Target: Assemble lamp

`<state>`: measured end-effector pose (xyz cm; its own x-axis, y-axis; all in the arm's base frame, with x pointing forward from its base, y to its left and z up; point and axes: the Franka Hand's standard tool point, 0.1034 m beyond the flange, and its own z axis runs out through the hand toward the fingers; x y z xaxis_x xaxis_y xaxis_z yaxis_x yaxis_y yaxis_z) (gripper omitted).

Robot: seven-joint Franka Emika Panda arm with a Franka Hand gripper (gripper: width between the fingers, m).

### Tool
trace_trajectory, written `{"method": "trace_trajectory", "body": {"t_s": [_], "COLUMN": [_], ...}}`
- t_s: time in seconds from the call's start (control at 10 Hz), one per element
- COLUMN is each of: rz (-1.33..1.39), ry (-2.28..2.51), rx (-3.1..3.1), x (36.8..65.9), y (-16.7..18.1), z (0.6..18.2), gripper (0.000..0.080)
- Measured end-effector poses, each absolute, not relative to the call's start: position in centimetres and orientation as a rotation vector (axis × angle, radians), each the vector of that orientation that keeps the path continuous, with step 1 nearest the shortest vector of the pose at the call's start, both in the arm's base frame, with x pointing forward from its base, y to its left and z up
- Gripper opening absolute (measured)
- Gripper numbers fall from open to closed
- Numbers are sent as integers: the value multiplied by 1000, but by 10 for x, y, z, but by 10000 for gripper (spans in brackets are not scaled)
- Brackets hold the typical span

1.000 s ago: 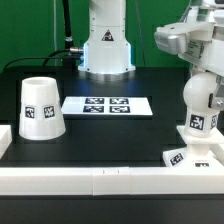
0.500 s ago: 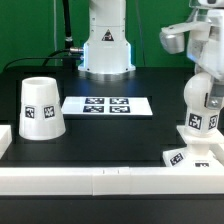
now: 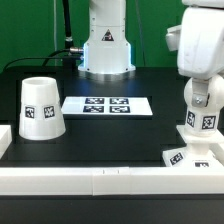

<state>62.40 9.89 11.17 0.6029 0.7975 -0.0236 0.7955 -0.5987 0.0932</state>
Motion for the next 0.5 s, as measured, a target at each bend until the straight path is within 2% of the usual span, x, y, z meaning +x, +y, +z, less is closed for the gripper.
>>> {"method": "trace_trajectory", "body": {"t_s": [0.5], "rz": [70], "ry": [632], "rx": [3015], "x": [624], "y": [97], "z": [112], "gripper": [576]}}
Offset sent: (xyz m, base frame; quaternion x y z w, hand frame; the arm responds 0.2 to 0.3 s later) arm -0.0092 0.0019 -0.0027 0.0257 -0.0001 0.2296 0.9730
